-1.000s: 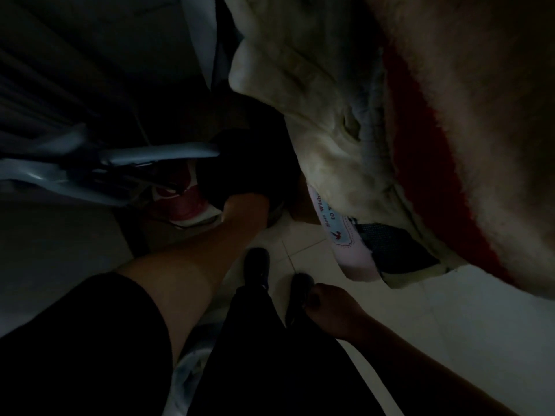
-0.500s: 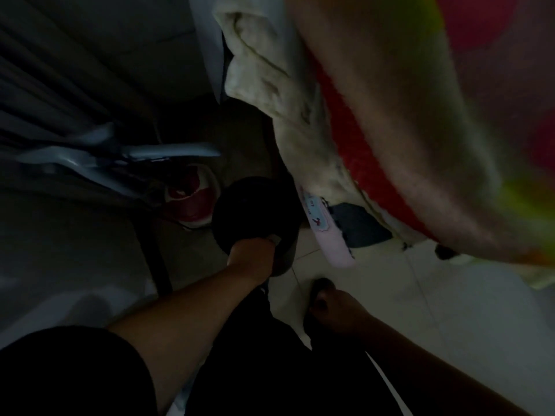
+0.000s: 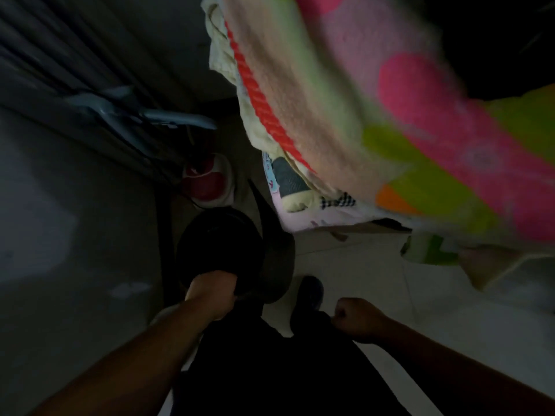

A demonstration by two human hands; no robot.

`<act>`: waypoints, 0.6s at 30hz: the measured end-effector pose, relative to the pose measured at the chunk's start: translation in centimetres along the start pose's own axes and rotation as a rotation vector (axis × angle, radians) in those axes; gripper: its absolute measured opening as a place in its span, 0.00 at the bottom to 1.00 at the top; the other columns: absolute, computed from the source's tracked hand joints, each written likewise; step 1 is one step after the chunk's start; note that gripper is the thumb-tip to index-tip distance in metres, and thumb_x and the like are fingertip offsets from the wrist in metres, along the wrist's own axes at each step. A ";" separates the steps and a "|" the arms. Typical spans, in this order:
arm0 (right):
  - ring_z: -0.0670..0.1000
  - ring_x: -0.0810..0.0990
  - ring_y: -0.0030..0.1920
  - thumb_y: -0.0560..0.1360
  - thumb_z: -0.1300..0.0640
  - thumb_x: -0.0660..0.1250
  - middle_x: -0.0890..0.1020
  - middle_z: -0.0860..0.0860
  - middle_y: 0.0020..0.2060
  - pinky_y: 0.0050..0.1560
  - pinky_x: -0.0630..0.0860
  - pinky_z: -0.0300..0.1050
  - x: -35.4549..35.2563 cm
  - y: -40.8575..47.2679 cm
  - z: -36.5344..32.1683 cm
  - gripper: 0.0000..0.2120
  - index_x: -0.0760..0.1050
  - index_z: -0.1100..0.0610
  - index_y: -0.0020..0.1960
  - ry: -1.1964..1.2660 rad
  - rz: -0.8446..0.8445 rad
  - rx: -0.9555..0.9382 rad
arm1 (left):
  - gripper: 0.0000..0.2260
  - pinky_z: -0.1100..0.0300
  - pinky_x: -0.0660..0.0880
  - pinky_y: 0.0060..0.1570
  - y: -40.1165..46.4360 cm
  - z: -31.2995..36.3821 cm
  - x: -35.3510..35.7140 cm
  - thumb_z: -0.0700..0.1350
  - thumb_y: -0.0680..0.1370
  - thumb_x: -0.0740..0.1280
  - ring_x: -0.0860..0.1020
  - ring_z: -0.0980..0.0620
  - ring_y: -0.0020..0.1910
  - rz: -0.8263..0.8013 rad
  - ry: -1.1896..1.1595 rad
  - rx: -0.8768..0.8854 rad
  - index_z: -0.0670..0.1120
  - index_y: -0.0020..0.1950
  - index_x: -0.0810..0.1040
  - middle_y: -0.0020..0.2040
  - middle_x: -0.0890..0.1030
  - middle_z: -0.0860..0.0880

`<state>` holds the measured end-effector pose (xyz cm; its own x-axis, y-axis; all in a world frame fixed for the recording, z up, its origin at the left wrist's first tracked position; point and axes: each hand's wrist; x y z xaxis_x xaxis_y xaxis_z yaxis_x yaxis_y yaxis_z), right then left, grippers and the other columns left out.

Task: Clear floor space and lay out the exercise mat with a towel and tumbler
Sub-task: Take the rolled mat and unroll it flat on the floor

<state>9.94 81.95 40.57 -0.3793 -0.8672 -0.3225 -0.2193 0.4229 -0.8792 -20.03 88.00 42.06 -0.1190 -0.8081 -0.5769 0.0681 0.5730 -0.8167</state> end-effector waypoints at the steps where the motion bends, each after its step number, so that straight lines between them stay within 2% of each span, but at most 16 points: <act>1: 0.46 0.69 0.35 0.78 0.51 0.61 0.67 0.45 0.32 0.35 0.64 0.41 0.0 -0.6 0.9 0.17 0.61 0.50 0.32 -0.010 -0.011 0.007 | 0.17 0.53 0.78 0.52 -1.1 0.4 0.4 0.57 0.73 0.64 0.80 0.43 0.56 -0.012 -0.033 -0.024 0.49 0.57 0.77 0.56 0.81 0.45; 4: 0.50 0.71 0.40 0.77 0.50 0.61 0.68 0.46 0.33 0.39 0.63 0.43 0.6 -2.2 3.2 0.16 0.61 0.52 0.34 -0.058 -0.051 0.010 | 0.20 0.55 0.78 0.50 -4.2 1.7 1.9 0.58 0.69 0.65 0.80 0.43 0.54 -0.095 -0.084 -0.061 0.48 0.54 0.79 0.54 0.82 0.46; 7: 0.51 0.71 0.42 0.77 0.50 0.62 0.71 0.49 0.36 0.39 0.62 0.43 1.4 -2.9 4.4 0.14 0.64 0.54 0.36 -0.070 -0.049 0.014 | 0.20 0.52 0.78 0.56 -6.1 2.4 3.4 0.56 0.70 0.64 0.79 0.43 0.57 -0.145 -0.157 -0.028 0.48 0.57 0.79 0.58 0.81 0.44; 11: 0.50 0.71 0.43 0.77 0.50 0.61 0.75 0.54 0.43 0.40 0.63 0.42 2.3 -3.5 5.4 0.15 0.62 0.51 0.34 -0.073 -0.022 0.037 | 0.17 0.54 0.76 0.57 -8.2 2.9 6.2 0.53 0.72 0.64 0.79 0.44 0.58 -0.212 -0.214 0.036 0.48 0.57 0.79 0.58 0.81 0.44; 13: 0.51 0.72 0.44 0.78 0.50 0.61 0.75 0.51 0.41 0.41 0.64 0.41 3.3 -4.1 6.2 0.15 0.62 0.51 0.34 -0.041 -0.002 0.065 | 0.17 0.56 0.74 0.57 -9.2 3.2 8.0 0.54 0.73 0.64 0.78 0.45 0.58 -0.242 -0.212 0.087 0.49 0.59 0.78 0.60 0.80 0.45; 15: 0.50 0.72 0.45 0.78 0.51 0.61 0.73 0.48 0.39 0.42 0.65 0.40 4.4 -5.0 6.9 0.15 0.62 0.50 0.34 0.014 0.028 0.087 | 0.19 0.58 0.73 0.56 -10.0 3.5 9.7 0.57 0.74 0.64 0.78 0.46 0.59 -0.205 -0.192 0.126 0.50 0.62 0.76 0.60 0.80 0.45; 18: 0.51 0.73 0.47 0.78 0.50 0.62 0.74 0.51 0.45 0.43 0.65 0.39 6.9 -6.9 8.0 0.14 0.64 0.50 0.36 0.055 0.082 0.123 | 0.21 0.58 0.74 0.55 -11.0 4.2 12.0 0.60 0.75 0.62 0.78 0.46 0.58 -0.113 -0.194 0.181 0.49 0.61 0.76 0.59 0.80 0.45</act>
<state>16.04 70.95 41.65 -0.4407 -0.8139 -0.3786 -0.0746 0.4535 -0.8881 -18.09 71.46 44.09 0.0545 -0.8863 -0.4598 0.2432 0.4585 -0.8548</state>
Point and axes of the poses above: each hand's wrist, its own y-axis towards the middle knuckle, its own x-axis out of the palm, z = x × y
